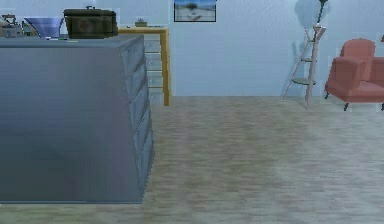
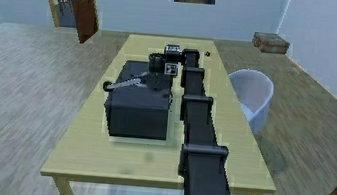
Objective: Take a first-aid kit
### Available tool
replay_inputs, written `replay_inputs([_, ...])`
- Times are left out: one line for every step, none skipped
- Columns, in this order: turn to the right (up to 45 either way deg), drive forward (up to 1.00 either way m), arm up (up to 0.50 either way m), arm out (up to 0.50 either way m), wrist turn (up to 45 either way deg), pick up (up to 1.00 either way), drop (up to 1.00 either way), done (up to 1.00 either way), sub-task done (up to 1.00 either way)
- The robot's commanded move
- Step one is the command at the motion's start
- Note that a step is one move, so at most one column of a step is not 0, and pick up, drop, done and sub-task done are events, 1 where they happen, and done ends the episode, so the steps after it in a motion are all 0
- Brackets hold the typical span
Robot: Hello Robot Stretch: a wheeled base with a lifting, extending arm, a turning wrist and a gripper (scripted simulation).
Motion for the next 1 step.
replay_inputs([0.0,0.00,0.00,0.00,36.0,0.00,0.00,0.00,0.00])
